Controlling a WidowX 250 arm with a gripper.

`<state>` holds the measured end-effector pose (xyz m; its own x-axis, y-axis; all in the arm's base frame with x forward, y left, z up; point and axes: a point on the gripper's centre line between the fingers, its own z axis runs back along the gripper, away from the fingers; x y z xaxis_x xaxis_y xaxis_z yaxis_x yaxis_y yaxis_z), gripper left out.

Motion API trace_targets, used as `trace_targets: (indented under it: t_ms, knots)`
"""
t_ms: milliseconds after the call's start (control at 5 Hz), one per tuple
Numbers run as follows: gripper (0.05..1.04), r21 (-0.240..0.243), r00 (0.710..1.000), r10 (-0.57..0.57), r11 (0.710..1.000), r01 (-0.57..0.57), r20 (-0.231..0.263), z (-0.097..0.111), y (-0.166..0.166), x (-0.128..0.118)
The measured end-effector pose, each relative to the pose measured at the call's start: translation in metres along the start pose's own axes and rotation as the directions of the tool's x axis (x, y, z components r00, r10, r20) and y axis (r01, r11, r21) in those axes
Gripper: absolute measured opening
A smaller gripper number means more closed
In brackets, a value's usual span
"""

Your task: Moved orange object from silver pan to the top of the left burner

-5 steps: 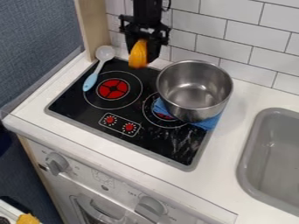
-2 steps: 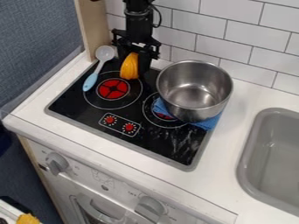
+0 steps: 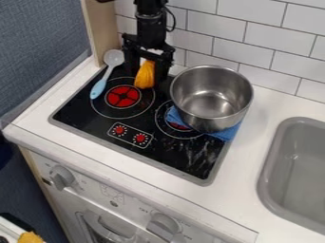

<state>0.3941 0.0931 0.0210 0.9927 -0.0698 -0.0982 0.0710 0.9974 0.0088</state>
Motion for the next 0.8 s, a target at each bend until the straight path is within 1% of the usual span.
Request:
trace_targets:
  t_ms: [200,400,600,800]
  knots:
    - [1.001,0.011,0.999,-0.004,1.000,0.003,0.049,0.011,-0.002,-0.002]
    - [1.001,0.033,0.993,-0.021,0.999,0.018,0.117,0.028,-0.004,-0.003]
    - [1.001,0.043,0.989,-0.030,0.999,0.024,0.147,0.038,-0.006,-0.007]
    - [1.001,0.045,0.986,-0.037,0.999,0.030,0.161,0.040,-0.008,-0.007]
